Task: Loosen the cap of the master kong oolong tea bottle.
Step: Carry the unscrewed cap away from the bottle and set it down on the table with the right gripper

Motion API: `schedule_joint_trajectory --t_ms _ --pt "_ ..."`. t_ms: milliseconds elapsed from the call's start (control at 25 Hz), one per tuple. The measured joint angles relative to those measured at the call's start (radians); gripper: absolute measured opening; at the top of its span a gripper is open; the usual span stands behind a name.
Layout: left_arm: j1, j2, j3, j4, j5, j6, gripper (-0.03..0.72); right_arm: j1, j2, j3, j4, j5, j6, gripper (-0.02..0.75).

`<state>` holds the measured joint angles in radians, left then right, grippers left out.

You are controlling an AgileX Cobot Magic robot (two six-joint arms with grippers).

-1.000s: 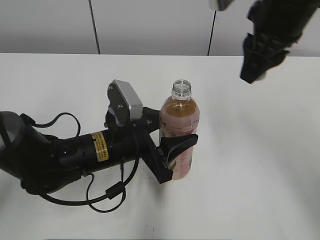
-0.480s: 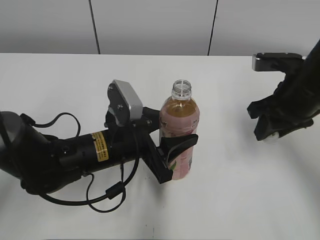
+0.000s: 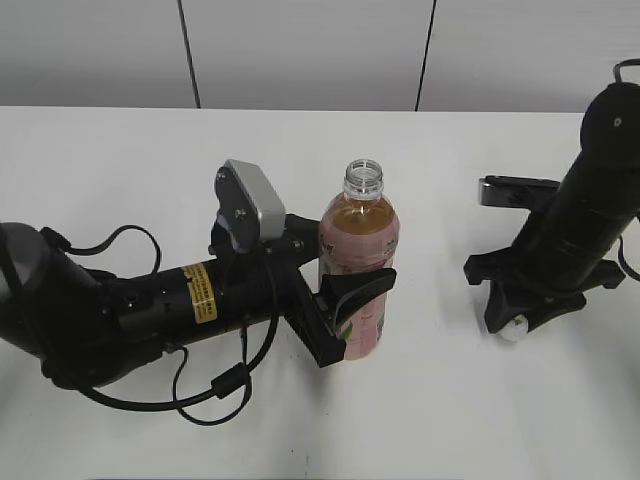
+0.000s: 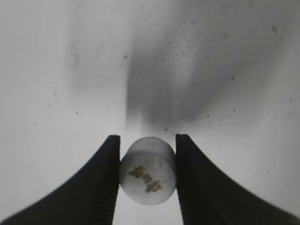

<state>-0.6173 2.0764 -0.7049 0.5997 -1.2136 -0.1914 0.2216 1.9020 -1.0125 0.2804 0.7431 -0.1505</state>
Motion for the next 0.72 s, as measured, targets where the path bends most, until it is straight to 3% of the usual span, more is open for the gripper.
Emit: schedule_joint_trajectory --t_ms 400,720 --pt "0.0 0.0 0.0 0.0 0.0 0.0 0.405 0.0 0.014 0.0 0.003 -0.058 0.0 0.33" --pt "0.0 0.0 0.0 0.0 0.0 0.0 0.405 0.0 0.014 0.0 0.005 -0.044 0.0 0.476"
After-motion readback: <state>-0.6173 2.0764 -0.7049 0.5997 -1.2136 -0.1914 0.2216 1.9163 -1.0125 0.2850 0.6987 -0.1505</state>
